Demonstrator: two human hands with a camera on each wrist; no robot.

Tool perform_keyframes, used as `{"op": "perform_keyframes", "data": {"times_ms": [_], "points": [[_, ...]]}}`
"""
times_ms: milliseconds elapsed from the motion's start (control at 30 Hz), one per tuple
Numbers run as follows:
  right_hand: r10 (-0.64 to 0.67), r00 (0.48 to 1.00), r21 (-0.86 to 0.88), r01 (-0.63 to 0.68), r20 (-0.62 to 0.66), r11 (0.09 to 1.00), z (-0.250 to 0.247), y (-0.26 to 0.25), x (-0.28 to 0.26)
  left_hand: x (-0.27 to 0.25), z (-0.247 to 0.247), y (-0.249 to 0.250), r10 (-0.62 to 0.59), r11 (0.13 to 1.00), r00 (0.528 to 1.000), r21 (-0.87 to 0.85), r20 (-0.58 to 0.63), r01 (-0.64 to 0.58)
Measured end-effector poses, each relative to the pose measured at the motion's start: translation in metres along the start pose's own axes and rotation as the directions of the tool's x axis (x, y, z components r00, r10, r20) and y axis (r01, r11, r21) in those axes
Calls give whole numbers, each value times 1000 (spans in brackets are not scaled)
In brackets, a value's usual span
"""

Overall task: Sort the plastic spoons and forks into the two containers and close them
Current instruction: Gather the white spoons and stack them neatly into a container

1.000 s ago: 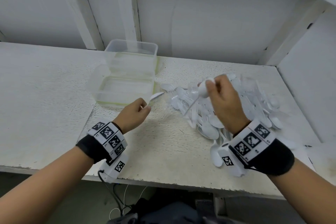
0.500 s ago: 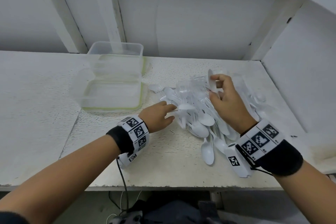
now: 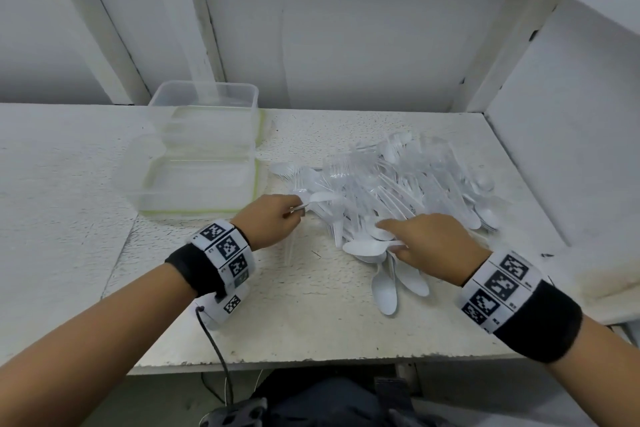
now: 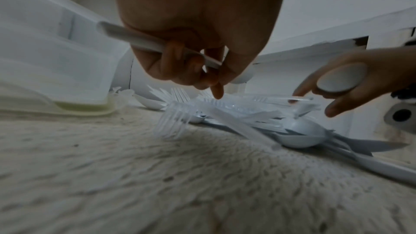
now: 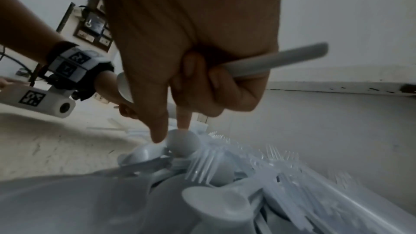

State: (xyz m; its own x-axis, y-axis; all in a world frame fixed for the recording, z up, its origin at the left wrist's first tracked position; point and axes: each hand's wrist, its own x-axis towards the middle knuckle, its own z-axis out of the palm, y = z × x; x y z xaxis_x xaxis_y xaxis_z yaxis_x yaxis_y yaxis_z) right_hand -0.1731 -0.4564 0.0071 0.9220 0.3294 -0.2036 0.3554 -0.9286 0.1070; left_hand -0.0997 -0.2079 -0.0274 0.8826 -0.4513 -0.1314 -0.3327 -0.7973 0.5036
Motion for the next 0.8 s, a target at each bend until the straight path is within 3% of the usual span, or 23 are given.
{"op": "perform_keyframes", "data": {"times_ms": [67,133,200,300,467,567,633,733,800], "points": [[-5,1000,-48,5,2,999,3,3,4,-1,1,2,4,998,999,-58,-53,-7],[-6,999,31,8,-40,999,4,8,7,-4,3,4,38,993,995,-106,-97,-48],[-26,975,228,77,-220,971,2,12,6,-9,3,8,119,983,986,-126,-118,-134],[85,892,453,142,-445,880,-11,19,2,-12,7,20,219,965,969,-120,-115,-232],[200,830,549,146,-520,823,-30,20,8,2,6,38,116,910,979,-376,-170,-173],[437,814,822,84,-383,564,-40,23,12,8,5,41,76,891,981,-431,-176,-146],[549,789,917,46,-277,396,-45,26,16,8,8,41,126,909,977,-373,-175,-184],[589,784,980,131,-194,149,-53,24,23,5,12,45,316,945,945,-64,-82,-321],[613,770,979,204,-174,22,-58,19,26,7,15,52,356,921,934,161,26,-355]]}}
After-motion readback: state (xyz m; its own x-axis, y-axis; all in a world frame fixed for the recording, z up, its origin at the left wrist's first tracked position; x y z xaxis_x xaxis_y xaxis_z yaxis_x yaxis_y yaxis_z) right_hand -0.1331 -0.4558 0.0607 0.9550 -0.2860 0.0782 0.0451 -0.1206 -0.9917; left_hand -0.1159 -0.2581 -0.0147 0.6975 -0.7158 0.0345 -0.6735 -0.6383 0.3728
